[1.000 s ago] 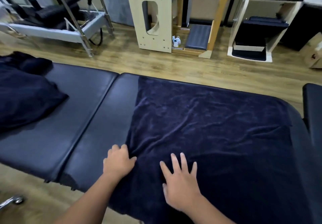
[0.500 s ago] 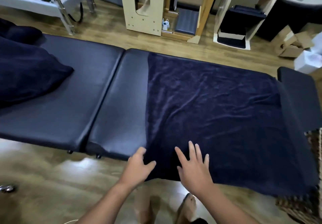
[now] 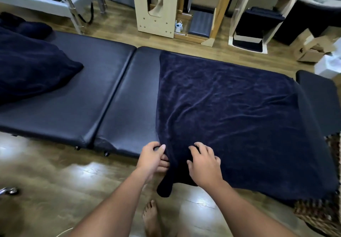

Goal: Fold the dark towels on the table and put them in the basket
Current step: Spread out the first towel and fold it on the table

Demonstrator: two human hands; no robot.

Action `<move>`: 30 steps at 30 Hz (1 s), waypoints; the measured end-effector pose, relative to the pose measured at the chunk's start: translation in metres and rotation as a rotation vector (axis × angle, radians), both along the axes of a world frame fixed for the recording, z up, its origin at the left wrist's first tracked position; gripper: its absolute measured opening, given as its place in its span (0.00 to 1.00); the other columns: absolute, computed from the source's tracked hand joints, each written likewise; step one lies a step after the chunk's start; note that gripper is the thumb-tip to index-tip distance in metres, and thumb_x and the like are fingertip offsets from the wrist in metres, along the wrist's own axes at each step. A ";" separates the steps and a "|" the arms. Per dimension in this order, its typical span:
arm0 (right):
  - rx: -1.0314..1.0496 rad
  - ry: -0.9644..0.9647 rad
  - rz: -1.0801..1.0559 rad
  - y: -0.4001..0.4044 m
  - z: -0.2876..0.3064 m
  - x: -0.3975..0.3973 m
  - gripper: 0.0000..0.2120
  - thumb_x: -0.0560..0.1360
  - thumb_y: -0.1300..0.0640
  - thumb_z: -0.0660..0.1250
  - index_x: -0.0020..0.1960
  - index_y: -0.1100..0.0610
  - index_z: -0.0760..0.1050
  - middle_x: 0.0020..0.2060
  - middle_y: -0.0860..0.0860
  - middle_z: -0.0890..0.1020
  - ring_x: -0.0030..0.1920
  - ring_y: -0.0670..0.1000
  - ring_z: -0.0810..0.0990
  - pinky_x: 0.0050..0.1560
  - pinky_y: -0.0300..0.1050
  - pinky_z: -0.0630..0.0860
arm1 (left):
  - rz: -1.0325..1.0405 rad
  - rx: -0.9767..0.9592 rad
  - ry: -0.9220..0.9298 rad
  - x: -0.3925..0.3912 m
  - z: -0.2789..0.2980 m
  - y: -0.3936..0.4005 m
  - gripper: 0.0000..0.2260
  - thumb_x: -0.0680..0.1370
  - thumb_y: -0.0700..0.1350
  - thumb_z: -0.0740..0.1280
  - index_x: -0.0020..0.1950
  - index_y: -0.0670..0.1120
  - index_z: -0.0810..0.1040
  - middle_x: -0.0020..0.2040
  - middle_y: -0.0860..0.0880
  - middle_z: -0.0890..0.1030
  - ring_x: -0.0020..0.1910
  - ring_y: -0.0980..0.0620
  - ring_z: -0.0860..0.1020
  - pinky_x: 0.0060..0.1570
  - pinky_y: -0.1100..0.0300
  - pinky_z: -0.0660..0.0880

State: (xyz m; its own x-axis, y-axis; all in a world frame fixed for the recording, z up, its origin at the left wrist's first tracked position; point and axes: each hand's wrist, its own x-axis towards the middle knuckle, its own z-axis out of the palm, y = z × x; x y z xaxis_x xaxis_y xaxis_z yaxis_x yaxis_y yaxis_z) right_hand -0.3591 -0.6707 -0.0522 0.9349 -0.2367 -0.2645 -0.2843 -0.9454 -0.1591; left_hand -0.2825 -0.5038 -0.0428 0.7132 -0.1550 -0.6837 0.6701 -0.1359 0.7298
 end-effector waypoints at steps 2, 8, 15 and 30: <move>0.009 0.001 0.007 -0.004 0.000 0.001 0.26 0.79 0.47 0.65 0.76 0.46 0.64 0.75 0.44 0.61 0.74 0.52 0.61 0.65 0.57 0.69 | -0.052 0.092 -0.030 0.010 -0.005 -0.012 0.09 0.84 0.44 0.63 0.46 0.41 0.72 0.34 0.38 0.79 0.28 0.43 0.81 0.28 0.52 0.80; 0.061 0.073 -0.177 -0.017 0.002 0.008 0.29 0.83 0.41 0.53 0.81 0.42 0.46 0.81 0.50 0.48 0.79 0.56 0.51 0.66 0.63 0.65 | -0.005 0.223 -0.155 0.024 -0.017 -0.019 0.20 0.77 0.42 0.74 0.30 0.47 0.67 0.28 0.46 0.71 0.26 0.49 0.69 0.29 0.57 0.68; 0.106 0.245 -0.238 -0.035 0.006 0.017 0.25 0.84 0.41 0.43 0.80 0.36 0.43 0.81 0.44 0.43 0.80 0.62 0.40 0.63 0.69 0.61 | 0.150 0.280 -0.250 0.032 -0.016 0.054 0.19 0.76 0.38 0.75 0.27 0.44 0.73 0.28 0.47 0.71 0.31 0.50 0.69 0.37 0.55 0.72; -0.013 0.361 -0.185 -0.031 -0.003 0.019 0.29 0.85 0.46 0.45 0.79 0.39 0.32 0.80 0.47 0.36 0.78 0.68 0.37 0.62 0.70 0.63 | -0.019 0.130 -0.008 0.048 -0.003 0.030 0.07 0.79 0.37 0.68 0.41 0.41 0.79 0.31 0.44 0.74 0.23 0.52 0.68 0.25 0.65 0.64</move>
State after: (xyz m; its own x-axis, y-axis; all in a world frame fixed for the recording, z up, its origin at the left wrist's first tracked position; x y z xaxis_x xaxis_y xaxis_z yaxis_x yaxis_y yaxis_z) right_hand -0.3400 -0.7022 -0.0552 0.7241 -0.3975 -0.5636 -0.4849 -0.8745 -0.0062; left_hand -0.2344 -0.4737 -0.0457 0.7168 -0.0790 -0.6928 0.6603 -0.2425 0.7108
